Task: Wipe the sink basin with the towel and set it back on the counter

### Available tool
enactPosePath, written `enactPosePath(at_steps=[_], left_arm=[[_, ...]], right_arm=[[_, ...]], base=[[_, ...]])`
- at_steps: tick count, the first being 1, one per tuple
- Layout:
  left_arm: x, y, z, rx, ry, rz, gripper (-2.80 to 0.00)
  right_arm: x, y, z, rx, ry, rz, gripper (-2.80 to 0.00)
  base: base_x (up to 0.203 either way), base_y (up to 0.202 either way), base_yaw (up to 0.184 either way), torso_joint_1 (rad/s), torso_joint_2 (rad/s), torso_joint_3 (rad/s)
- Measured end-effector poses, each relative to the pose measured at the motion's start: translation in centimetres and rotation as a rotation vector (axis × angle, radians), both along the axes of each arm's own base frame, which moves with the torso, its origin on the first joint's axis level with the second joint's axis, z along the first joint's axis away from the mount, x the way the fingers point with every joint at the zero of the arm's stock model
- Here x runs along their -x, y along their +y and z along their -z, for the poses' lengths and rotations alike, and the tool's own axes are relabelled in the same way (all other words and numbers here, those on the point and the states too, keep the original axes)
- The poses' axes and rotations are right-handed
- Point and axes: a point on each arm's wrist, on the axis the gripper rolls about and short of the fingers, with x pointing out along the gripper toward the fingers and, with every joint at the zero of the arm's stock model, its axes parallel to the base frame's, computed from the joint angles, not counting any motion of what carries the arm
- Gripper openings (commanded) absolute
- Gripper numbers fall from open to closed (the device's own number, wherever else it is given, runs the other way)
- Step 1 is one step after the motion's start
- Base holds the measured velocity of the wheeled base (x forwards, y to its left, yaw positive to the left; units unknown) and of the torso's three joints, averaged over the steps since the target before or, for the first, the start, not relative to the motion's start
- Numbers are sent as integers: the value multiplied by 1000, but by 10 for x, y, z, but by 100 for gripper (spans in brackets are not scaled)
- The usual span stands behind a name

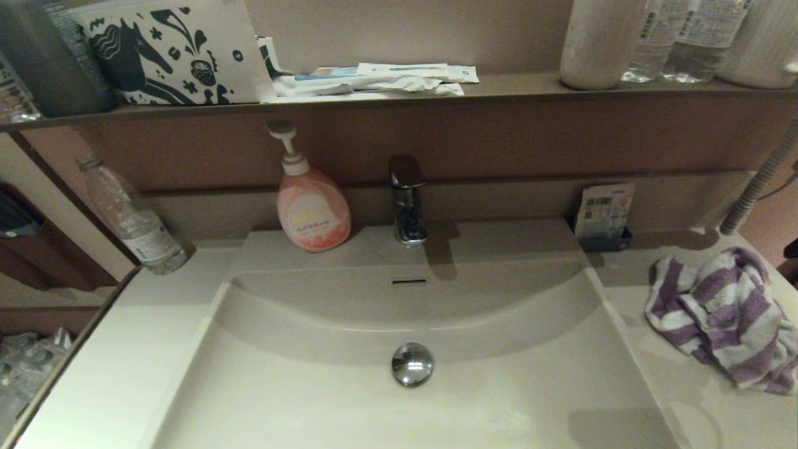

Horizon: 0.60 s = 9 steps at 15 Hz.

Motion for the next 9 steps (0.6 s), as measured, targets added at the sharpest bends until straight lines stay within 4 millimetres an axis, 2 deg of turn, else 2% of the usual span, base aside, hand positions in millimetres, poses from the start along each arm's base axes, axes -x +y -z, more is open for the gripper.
enactPosePath(at_steps=[5,7,9], left_arm=[[0,0,0,0,0,0,-280],[0,0,0,0,0,0,-280],[0,0,0,0,0,0,-280]], right_arm=[[3,4,5,-51,6,-49,-280],[13,7,6,-87,-1,-90,-280],[32,12,5,-117,-12,-128,-280]], base=[[0,0,0,0,0,0],[0,0,0,0,0,0],[0,0,0,0,0,0]])
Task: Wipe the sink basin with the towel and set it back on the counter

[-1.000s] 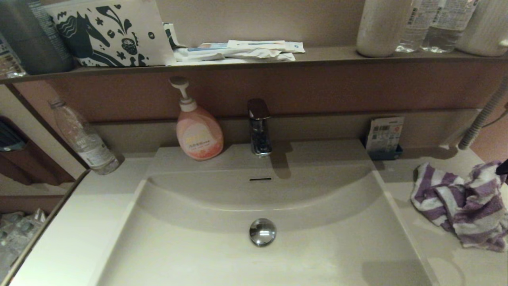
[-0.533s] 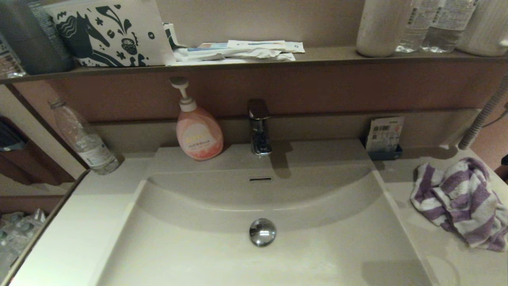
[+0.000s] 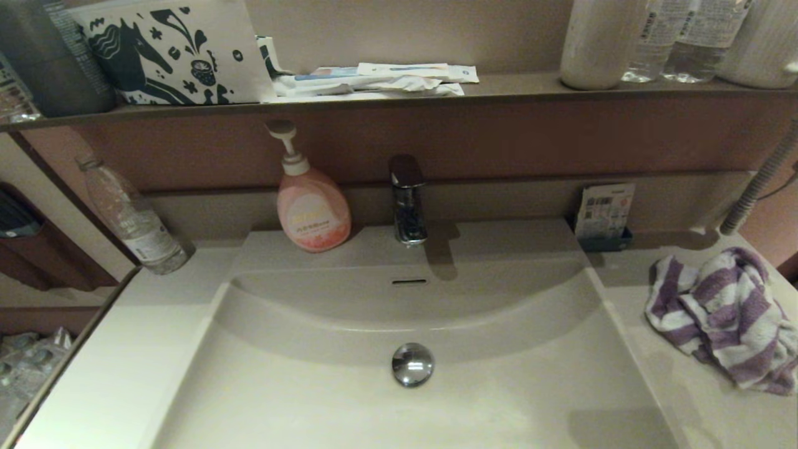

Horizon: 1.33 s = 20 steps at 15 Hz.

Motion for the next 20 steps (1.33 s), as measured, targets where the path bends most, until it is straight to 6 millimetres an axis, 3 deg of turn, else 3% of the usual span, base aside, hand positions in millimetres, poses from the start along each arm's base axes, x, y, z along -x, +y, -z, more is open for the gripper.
enactPosePath(at_steps=[3,6,8,11,16,20], left_arm=[[0,0,0,0,0,0,-280],[0,0,0,0,0,0,-280],[0,0,0,0,0,0,-280],[0,0,0,0,-1,0,-280],[0,0,0,0,0,0,-280],[0,0,0,0,0,0,-280]], right_arm=[[42,10,-3,-14,-27,-56,-280],[97,23,-1,-25,-64,-117,-280],[135,32,9,-21,-84,-158,-280],[183,43,40,-20,-95,-200,-280],[233,48,80,-15,-163,-295,-280],[251,44,108,6,-258,-363,-280]], base=[[0,0,0,0,0,0],[0,0,0,0,0,0],[0,0,0,0,0,0],[0,0,0,0,0,0],[0,0,0,0,0,0],[0,0,0,0,0,0]])
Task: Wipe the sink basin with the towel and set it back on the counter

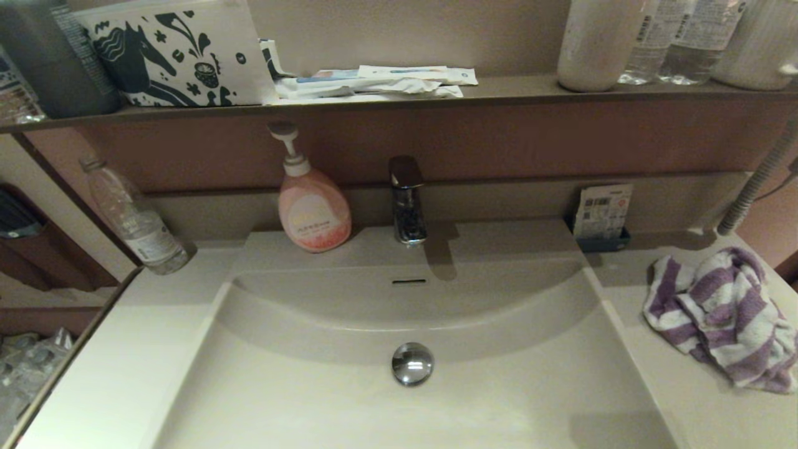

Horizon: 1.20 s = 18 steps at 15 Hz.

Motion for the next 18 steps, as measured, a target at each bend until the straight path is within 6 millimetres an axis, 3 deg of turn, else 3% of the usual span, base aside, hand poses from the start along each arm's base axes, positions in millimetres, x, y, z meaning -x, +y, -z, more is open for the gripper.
enactPosePath(at_steps=[5,11,18], left_arm=[[0,0,0,0,0,0,-280],[0,0,0,0,0,0,-280],[0,0,0,0,0,0,-280]], right_arm=[[-12,-3,38,27,-169,30,-280],[-25,-3,67,67,-385,42,-280],[-40,-3,92,143,-493,24,-280]], base=[[0,0,0,0,0,0],[0,0,0,0,0,0],[0,0,0,0,0,0]])
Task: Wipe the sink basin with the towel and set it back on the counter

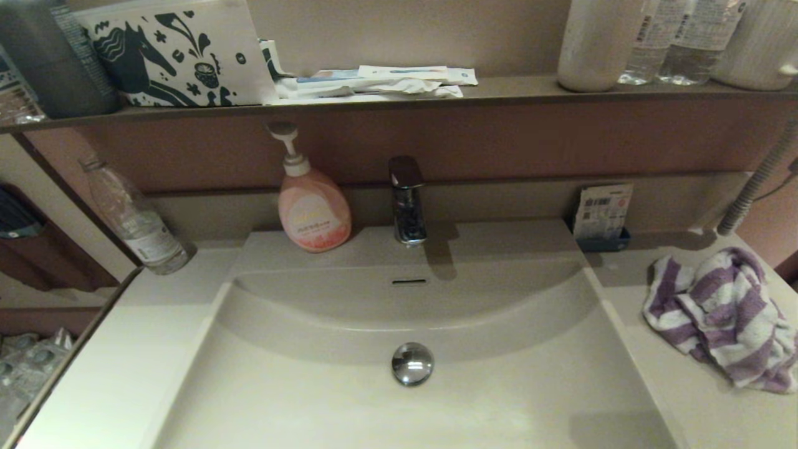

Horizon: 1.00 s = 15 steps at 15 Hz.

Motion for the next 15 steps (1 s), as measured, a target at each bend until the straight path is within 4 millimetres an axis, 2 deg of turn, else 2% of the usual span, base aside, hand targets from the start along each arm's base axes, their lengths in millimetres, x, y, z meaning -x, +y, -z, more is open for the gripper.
enactPosePath(at_steps=[5,15], left_arm=[[0,0,0,0,0,0,-280],[0,0,0,0,0,0,-280]], right_arm=[[-4,0,7,10,-9,-3,-280],[-4,0,7,-16,-12,2,-280]], base=[[0,0,0,0,0,0],[0,0,0,0,0,0]])
